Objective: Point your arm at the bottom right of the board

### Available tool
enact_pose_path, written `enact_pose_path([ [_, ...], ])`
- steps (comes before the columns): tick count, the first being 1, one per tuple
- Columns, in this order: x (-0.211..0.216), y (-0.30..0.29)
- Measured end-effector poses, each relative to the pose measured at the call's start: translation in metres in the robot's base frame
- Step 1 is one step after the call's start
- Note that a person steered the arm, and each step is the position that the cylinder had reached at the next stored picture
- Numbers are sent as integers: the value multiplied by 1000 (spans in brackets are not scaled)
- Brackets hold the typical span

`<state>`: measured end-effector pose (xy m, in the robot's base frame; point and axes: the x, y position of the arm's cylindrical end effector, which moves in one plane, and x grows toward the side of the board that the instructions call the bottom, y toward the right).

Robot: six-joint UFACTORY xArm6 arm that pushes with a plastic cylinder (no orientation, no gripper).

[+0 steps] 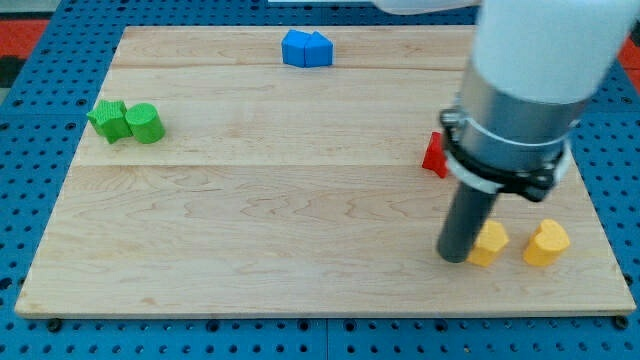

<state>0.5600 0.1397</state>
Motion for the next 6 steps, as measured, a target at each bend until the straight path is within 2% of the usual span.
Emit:
enact_pose_path([
  [3, 9, 26],
  [4, 35, 23],
  [5, 45, 72],
  [6, 41, 145],
])
